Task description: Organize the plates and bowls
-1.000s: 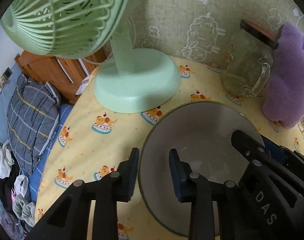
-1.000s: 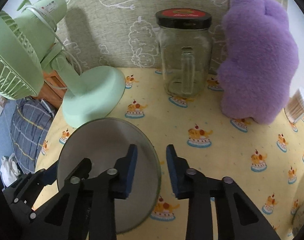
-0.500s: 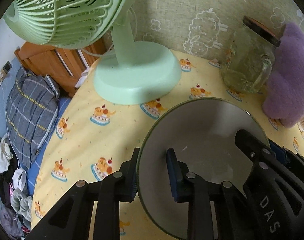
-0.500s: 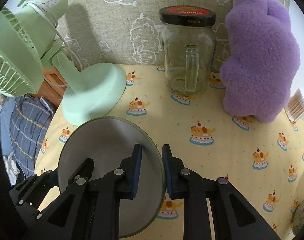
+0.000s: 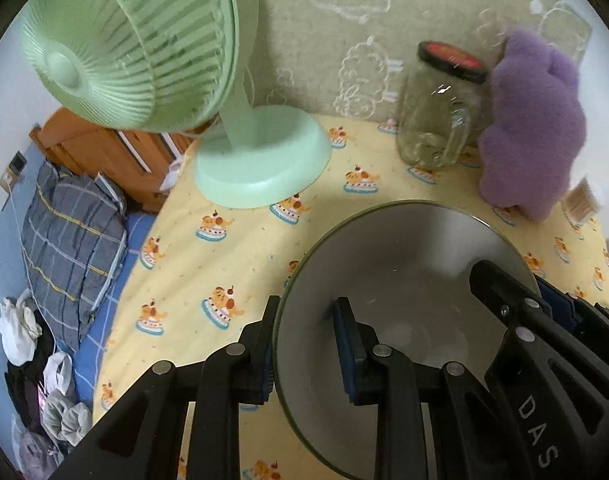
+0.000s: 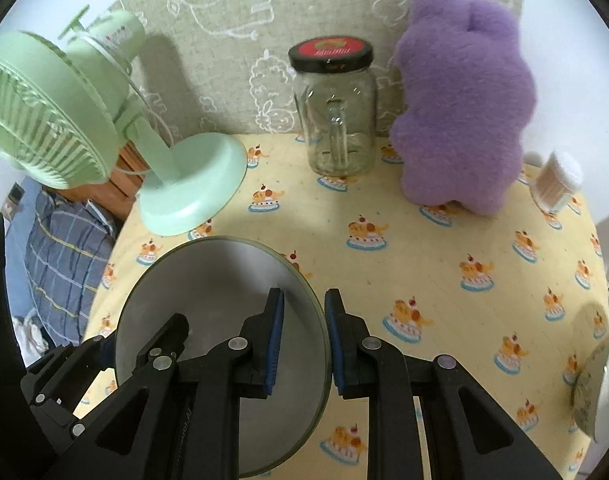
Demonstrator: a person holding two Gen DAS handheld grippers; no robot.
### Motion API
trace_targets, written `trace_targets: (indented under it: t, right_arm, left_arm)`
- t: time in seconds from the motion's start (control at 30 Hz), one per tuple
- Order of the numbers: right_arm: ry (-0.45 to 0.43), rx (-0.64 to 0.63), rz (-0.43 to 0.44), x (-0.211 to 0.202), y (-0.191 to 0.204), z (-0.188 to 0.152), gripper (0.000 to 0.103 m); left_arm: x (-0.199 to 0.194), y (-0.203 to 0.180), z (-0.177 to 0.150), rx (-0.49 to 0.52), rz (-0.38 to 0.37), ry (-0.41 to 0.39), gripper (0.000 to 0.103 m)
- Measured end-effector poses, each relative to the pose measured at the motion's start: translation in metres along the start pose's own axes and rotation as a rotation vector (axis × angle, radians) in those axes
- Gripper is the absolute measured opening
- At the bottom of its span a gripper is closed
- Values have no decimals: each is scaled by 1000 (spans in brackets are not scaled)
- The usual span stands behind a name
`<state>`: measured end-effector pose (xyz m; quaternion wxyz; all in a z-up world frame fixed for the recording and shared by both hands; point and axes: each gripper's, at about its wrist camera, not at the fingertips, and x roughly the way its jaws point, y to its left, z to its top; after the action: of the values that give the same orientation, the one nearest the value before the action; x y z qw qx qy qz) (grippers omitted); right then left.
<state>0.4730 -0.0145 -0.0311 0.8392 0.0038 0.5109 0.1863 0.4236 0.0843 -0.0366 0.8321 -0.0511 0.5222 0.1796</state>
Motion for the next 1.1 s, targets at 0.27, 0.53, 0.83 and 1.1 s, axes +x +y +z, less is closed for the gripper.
trace_targets:
  t: [0.27, 0.53, 0.83, 1.1]
  right_arm:
    - [-56, 18, -14, -58, 2, -12, 25]
    - [-100, 33, -34, -107, 9, -35, 25]
    - [-118, 53, -62, -148, 25, -75, 25]
    - [-144, 103, -128, -179, 43, -125, 25]
  left_arm:
    - [-51, 0, -9, 19, -18, -52, 24]
    - [-95, 6, -32, 32, -55, -102, 24]
    - [-126, 18, -66, 59, -80, -118, 24]
    - [-146, 35, -104, 140, -139, -134, 24]
